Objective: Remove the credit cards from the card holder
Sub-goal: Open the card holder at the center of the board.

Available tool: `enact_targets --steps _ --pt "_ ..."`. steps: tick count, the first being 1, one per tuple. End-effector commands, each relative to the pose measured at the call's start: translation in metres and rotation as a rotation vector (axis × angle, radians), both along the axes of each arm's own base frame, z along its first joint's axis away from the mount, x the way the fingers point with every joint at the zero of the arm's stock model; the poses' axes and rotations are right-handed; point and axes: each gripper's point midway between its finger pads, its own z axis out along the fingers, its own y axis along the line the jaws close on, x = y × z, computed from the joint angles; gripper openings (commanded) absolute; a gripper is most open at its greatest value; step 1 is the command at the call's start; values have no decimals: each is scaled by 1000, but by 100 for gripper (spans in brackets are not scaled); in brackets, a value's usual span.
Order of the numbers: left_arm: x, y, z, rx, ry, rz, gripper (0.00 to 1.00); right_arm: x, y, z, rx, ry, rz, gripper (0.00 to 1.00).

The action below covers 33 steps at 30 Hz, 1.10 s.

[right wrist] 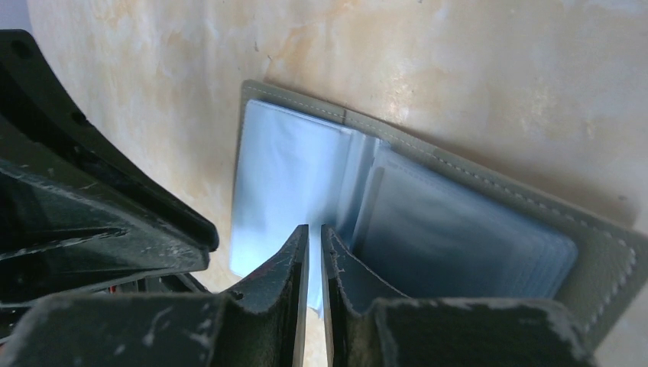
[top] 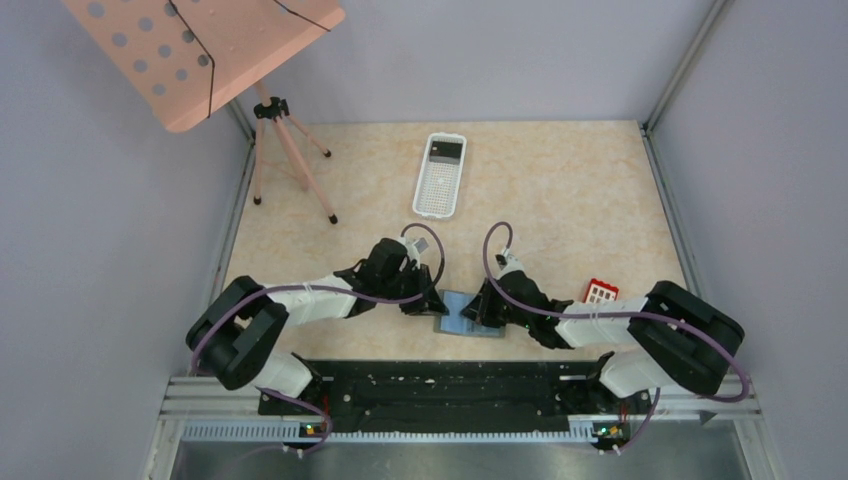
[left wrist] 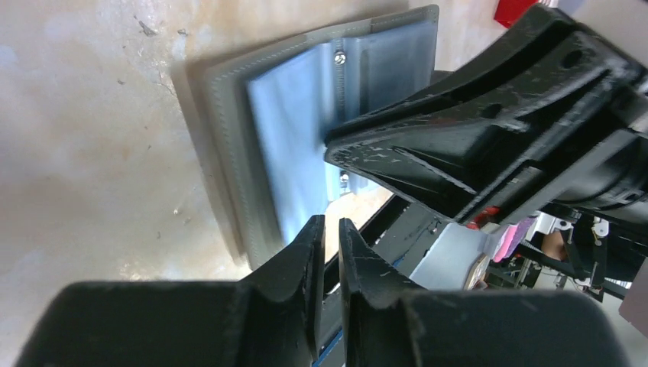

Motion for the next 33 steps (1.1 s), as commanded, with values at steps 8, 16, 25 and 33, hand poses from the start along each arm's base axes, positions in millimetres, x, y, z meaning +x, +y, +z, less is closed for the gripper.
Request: enact_targets --steps 8,16,25,33 --pt "-2 0 -25 26 -1 12 14 -2 -30 26 -35 -50 -97 30" --pt "-5 3 -31 60 4 14 14 -9 -64 37 -85 -53 -189 38" --pt "-8 0 -27 46 11 4 14 -14 -79 30 -73 -48 -238 43" --pt "-11 -3 -28 41 25 -2 14 -11 -81 25 -86 -59 -252 43"
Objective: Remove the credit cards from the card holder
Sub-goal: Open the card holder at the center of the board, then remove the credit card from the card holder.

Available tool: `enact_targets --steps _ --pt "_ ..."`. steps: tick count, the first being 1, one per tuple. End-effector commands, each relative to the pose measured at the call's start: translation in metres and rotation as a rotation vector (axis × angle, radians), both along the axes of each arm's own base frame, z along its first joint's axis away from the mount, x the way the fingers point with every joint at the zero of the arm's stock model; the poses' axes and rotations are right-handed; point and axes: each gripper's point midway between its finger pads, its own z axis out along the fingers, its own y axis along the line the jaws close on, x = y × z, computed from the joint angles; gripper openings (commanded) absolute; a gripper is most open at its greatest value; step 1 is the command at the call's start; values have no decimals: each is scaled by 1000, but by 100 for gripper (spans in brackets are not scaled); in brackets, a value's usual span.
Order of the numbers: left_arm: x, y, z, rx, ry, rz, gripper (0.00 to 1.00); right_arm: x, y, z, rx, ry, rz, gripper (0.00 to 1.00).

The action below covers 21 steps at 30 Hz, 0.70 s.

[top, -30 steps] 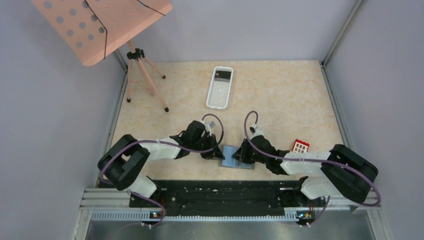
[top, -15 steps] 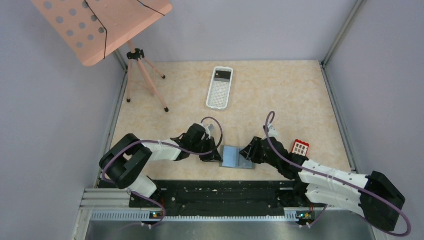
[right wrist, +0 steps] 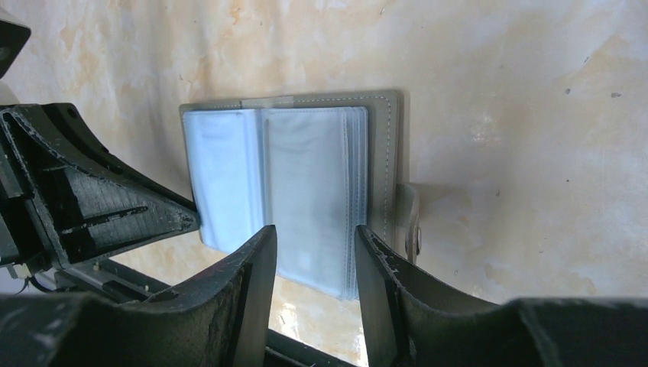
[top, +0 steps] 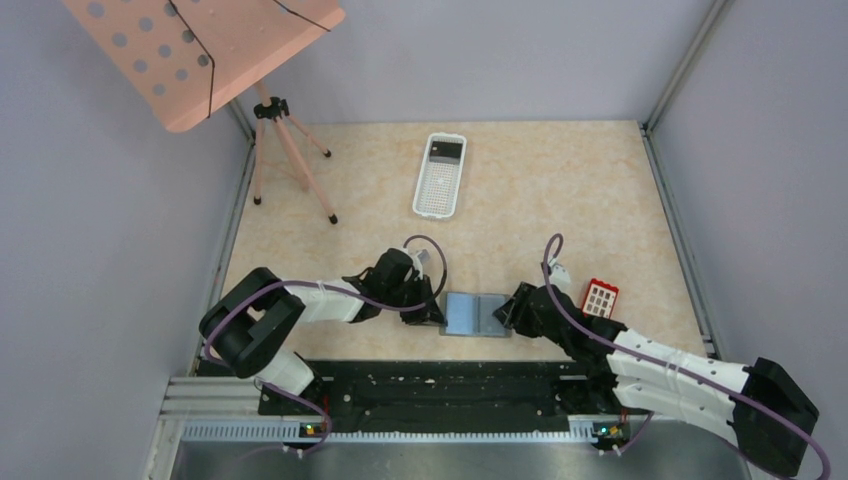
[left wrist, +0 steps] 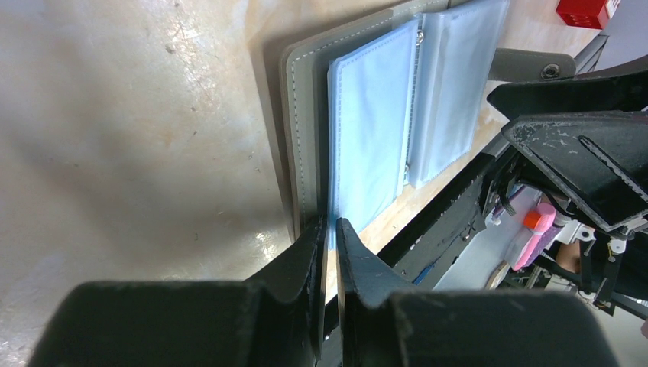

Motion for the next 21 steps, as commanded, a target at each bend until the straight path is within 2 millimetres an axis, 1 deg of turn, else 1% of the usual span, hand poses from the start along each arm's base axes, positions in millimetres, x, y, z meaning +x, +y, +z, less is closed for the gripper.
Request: enact_targets --steps 1,4,9,16,19,21 --pt "-1 -6 6 -29 -8 -7 14 5 4 3 19 -31 -8 42" --pt "-2 -7 7 -35 -4 -8 14 5 7 2 23 -29 5 39" --pt "-3 -7 9 -40 -10 -3 14 5 6 -5 -6 -11 5 39" --pt "-3 -8 9 -41 -9 -8 14 6 8 -6 -14 -11 13 40" --pt "-3 -9 9 -45 -8 -10 14 5 11 -4 4 -15 25 37" --pt "-3 -9 10 -45 -9 -9 14 6 15 0 20 -24 33 33"
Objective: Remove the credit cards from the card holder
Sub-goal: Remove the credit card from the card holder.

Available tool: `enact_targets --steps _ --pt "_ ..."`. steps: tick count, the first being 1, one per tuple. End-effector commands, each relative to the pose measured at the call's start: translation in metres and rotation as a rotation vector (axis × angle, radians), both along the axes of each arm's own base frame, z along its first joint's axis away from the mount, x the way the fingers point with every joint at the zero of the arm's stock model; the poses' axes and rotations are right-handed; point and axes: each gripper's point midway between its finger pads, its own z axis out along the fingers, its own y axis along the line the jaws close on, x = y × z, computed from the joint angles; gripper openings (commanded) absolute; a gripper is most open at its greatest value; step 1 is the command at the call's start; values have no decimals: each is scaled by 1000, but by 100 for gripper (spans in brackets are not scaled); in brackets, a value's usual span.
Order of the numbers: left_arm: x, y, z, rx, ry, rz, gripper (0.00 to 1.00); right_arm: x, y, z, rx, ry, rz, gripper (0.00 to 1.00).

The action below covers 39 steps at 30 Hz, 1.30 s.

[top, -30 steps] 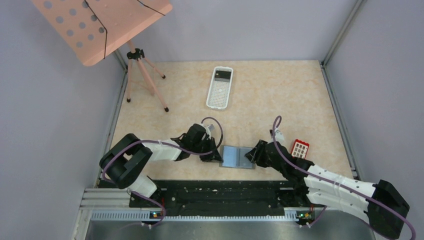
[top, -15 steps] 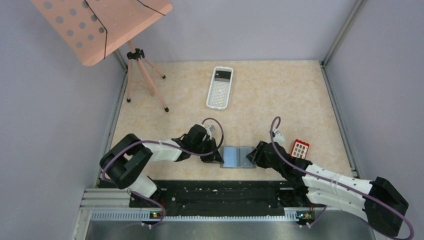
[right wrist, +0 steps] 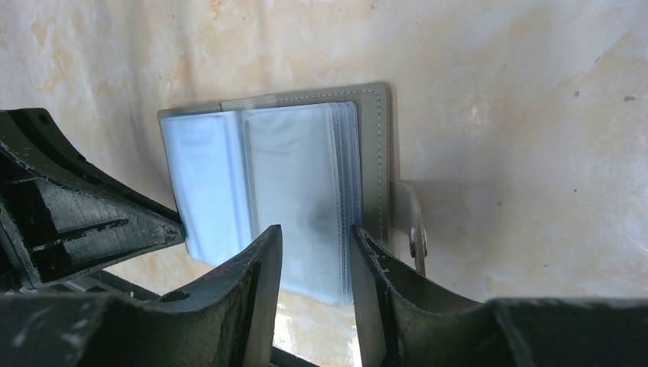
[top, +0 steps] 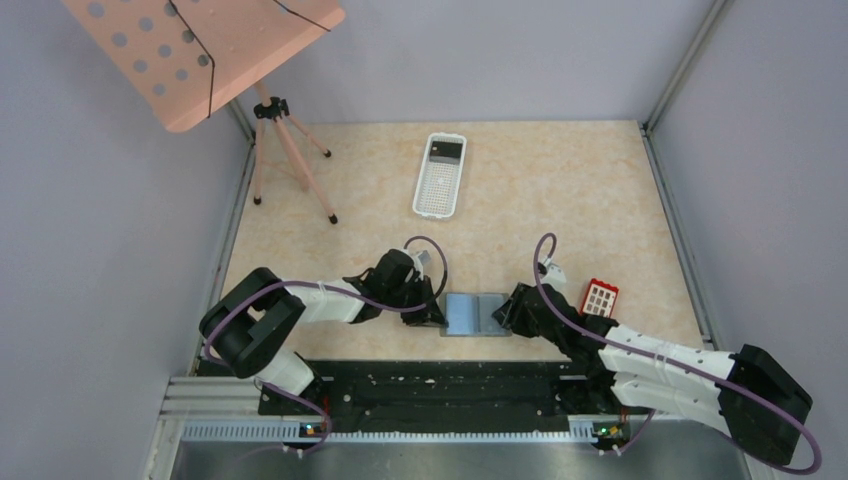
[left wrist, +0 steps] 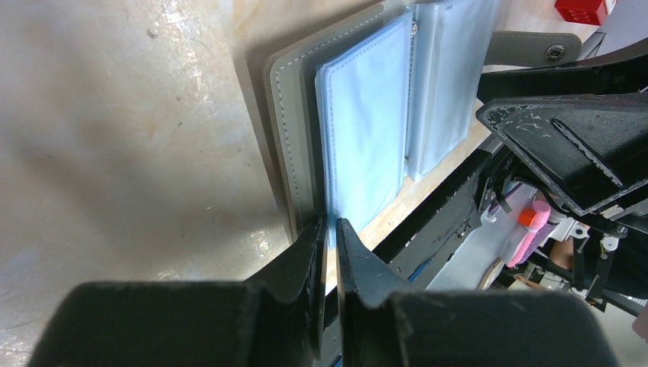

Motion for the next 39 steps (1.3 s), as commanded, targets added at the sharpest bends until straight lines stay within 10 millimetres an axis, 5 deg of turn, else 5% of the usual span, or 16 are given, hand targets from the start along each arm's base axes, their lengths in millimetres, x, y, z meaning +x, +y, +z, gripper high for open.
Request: enact_targets --steps 1,12,27,34,39 --pt "2 -7 9 -43 -26 -9 14 4 13 14 56 -48 34 32" --pt "2 -7 12 -46 -33 -10 14 6 21 27 81 -65 60 23" --pt "2 -6 14 -45 -38 -4 15 3 45 49 183 -107 158 32" --pt "3 -6 14 -44 -41 0 16 2 55 56 222 -119 194 22" --pt "3 -6 15 -46 -41 0 17 -1 67 58 248 -123 247 26"
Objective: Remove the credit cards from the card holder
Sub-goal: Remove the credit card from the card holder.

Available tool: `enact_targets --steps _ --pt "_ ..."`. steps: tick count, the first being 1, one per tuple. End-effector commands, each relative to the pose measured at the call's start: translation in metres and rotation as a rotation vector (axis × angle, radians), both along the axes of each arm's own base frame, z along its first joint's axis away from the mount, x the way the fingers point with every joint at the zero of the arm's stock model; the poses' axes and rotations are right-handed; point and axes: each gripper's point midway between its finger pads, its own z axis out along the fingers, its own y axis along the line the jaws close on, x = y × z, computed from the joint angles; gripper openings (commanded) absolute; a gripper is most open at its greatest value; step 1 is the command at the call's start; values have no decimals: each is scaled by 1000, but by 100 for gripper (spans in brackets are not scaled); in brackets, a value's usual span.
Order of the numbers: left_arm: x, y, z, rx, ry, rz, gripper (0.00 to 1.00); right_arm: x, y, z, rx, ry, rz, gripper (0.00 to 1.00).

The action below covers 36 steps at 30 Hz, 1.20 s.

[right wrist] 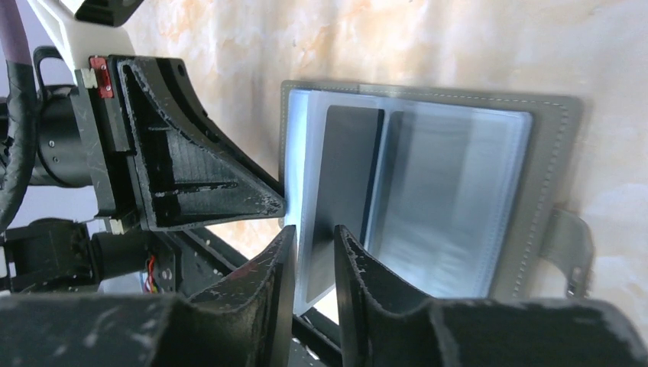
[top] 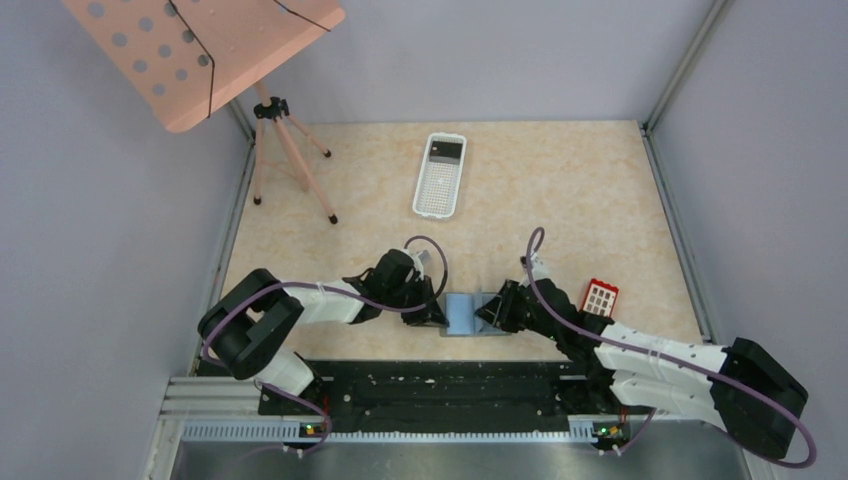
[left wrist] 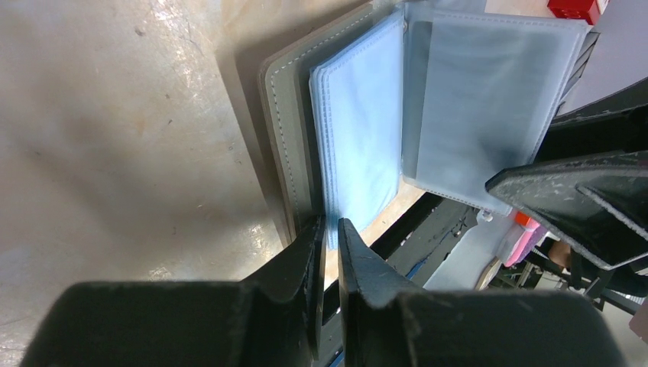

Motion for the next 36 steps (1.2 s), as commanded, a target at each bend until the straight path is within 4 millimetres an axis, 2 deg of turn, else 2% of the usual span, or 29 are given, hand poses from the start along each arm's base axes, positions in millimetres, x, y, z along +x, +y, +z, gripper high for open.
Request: enact_targets --steps 1,5,10,17,20,26,31,33,36 --pt "3 -5 13 -40 -37 0 17 2 25 27 87 -60 82 28" --pt "3 -5 14 -39 -39 2 17 2 28 27 85 -60 91 32" --pt "4 -4 14 -35 -41 8 17 3 31 29 89 -70 106 27" --pt "4 -4 15 -37 -42 13 17 -3 44 33 121 -67 175 41" --pt "5 -4 16 -34 -45 17 17 -2 45 34 128 -67 176 43" --pt "5 -3 16 -32 -45 17 17 3 36 29 74 -56 127 36" --pt "8 1 20 -10 -55 45 17 5 28 25 46 -43 85 42" --pt "11 4 26 6 -70 70 17 4 25 25 38 -41 79 41" --pt "14 7 47 -20 -114 92 18 9 19 25 18 -55 47 40"
